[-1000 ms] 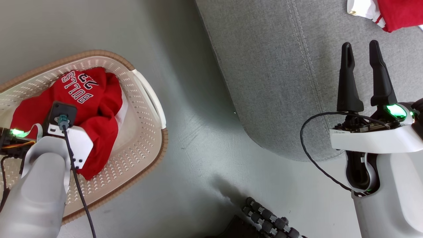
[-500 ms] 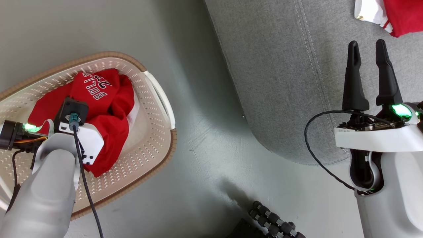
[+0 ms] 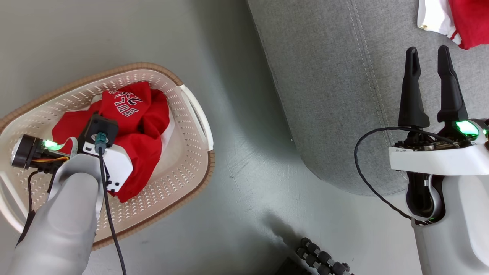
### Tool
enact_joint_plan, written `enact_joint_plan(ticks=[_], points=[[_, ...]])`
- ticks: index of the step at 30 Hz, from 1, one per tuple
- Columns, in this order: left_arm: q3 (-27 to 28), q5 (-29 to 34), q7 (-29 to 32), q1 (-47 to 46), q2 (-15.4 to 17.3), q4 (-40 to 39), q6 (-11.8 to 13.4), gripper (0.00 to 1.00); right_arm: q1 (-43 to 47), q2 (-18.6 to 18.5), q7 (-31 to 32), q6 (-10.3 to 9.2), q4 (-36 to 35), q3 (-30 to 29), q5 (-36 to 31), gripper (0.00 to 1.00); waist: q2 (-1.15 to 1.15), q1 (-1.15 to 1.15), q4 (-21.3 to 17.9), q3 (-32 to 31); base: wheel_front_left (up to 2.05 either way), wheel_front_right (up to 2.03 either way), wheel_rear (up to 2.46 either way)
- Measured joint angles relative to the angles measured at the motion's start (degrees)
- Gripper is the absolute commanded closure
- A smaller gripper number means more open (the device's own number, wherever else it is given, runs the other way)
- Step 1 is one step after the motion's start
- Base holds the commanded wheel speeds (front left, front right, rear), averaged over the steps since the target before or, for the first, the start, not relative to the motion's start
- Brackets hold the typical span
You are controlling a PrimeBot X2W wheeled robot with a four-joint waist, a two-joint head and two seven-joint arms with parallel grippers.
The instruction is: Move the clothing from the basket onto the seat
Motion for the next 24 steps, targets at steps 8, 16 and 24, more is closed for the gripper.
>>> enact_joint_plan(ticks=[8,16,24], points=[[-1.58,1.07,-0.25,0.07,-0.41,-1.51,-1.46,1.0,0.02,-0.01,0.0,0.0,0.02,-0.27,-0.07,0.0,0.0,0.0,1.21,-0.79,0.0,0.0,0.0],[-2.36,1.49,-0.49,0.38,-0.42,-3.83,-2.69,1.0,0.07,-0.01,0.0,0.0,-0.18,-0.68,-0.26,0.0,0.0,0.0,2.44,-1.54,0.0,0.0,0.0],[-1.93,0.88,-1.03,1.4,-0.44,-7.45,-2.76,1.0,0.06,-0.03,0.0,0.0,-0.04,-1.21,-0.54,0.0,0.0,0.0,3.89,-2.5,0.0,0.0,0.0]])
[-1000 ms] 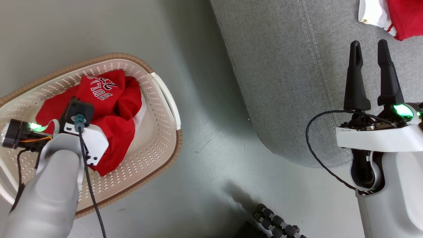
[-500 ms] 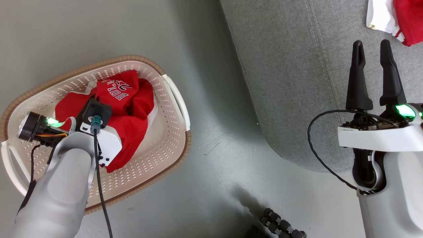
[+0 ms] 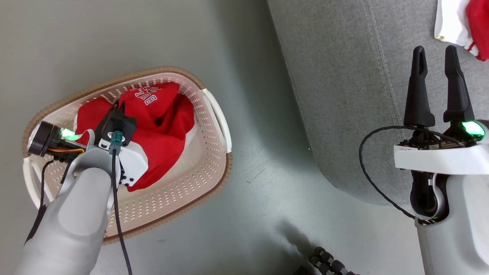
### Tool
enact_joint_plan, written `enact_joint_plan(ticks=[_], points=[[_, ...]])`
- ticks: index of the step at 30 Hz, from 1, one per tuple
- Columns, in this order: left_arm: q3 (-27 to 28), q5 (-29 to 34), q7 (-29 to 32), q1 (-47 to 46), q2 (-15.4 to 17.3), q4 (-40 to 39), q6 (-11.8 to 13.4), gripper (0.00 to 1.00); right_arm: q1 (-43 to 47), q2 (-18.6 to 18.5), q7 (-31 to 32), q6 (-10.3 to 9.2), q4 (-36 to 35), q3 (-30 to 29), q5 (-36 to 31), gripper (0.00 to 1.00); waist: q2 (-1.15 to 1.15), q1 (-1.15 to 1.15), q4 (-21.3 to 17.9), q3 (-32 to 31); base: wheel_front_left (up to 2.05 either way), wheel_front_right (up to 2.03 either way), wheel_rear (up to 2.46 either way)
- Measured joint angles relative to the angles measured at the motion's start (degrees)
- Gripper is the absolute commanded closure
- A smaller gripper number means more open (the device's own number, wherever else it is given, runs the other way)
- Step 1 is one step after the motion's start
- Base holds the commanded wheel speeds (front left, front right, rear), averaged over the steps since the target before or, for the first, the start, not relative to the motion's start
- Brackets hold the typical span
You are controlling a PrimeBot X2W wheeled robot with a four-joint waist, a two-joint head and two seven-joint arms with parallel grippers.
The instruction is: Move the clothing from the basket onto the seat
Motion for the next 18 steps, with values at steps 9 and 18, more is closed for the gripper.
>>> enact_joint_plan(ticks=[9,18], points=[[-0.02,-0.35,-0.7,2.25,-0.93,-4.56,0.01,1.0,0.0,-0.02,0.0,0.0,-0.07,0.08,-1.96,0.0,0.0,0.0,1.98,-1.46,0.0,0.0,0.0],[0.52,-1.7,-0.91,3.85,-1.46,-9.34,0.16,1.0,-0.01,-0.09,-0.01,0.0,0.02,0.43,-3.52,0.0,0.0,0.0,4.51,-3.31,0.0,0.0,0.0]])
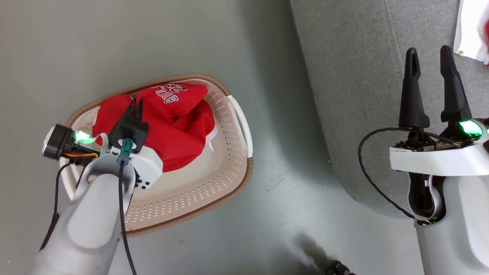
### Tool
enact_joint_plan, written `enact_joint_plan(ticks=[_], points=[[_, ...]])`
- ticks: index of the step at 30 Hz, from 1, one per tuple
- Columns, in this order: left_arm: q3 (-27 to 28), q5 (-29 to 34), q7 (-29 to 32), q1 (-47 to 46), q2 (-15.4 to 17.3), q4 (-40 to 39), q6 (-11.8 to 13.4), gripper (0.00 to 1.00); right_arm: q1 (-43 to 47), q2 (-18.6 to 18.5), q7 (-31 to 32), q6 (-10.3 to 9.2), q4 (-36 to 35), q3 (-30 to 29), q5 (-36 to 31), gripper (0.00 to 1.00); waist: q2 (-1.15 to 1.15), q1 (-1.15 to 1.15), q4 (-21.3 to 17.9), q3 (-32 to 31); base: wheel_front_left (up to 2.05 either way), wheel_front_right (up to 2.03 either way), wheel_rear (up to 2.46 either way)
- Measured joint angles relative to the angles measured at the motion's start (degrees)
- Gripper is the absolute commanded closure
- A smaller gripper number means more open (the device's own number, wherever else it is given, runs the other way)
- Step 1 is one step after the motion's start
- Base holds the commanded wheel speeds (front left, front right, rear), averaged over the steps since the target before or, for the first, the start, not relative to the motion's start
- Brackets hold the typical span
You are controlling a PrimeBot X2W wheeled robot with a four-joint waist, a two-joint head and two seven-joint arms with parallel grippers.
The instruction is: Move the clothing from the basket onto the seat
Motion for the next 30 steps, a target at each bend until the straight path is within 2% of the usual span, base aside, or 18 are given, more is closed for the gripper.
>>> enact_joint_plan(ticks=[18,30], points=[[2.1,-3.43,-0.59,4.61,-1.09,-10.03,1.45,1.0,0.01,-0.08,0.0,0.0,0.05,-0.55,-4.68,0.0,0.0,0.0,4.84,-5.38,0.0,0.0,0.0],[3.59,-7.11,-1.25,7.19,-2.76,-16.08,1.44,1.0,0.05,-0.56,0.0,0.0,0.09,-0.87,-7.11,0.0,0.0,0.0,7.6,-10.66,0.0,0.0,0.0]])
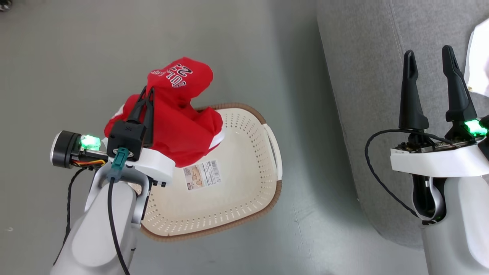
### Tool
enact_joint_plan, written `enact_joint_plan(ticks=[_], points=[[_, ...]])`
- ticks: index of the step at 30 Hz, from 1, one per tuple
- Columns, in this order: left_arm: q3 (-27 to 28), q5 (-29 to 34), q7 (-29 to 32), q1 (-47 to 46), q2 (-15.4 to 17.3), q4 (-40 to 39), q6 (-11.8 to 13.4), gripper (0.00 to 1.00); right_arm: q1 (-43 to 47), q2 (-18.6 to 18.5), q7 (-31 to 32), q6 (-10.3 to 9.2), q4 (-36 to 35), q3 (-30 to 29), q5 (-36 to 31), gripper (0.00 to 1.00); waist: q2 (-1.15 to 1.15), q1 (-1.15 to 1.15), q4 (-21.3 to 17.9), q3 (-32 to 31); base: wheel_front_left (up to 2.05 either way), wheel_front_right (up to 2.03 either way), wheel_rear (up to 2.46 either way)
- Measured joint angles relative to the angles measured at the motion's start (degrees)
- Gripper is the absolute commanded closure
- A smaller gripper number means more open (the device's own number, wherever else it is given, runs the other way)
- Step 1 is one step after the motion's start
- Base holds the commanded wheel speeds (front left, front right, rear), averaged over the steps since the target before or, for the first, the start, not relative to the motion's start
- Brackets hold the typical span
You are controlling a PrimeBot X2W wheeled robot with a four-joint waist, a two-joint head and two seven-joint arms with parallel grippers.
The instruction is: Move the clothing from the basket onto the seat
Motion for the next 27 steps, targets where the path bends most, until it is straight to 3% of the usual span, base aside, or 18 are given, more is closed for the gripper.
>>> enact_joint_plan(ticks=[19,27], points=[[1.35,-2.44,-0.33,2.79,-0.77,-4.0,-0.59,1.0,-0.04,-5.11,1.42,0.0,0.57,9.01,-1.14,0.0,0.0,0.0,3.69,-8.69,0.0,0.0,0.0],[1.18,-4.42,-0.51,2.91,-0.66,-5.57,-3.44,1.0,-0.79,-7.48,4.0,0.0,0.36,18.0,3.71,0.0,0.0,0.0,5.24,-12.72,0.0,0.0,0.0]])
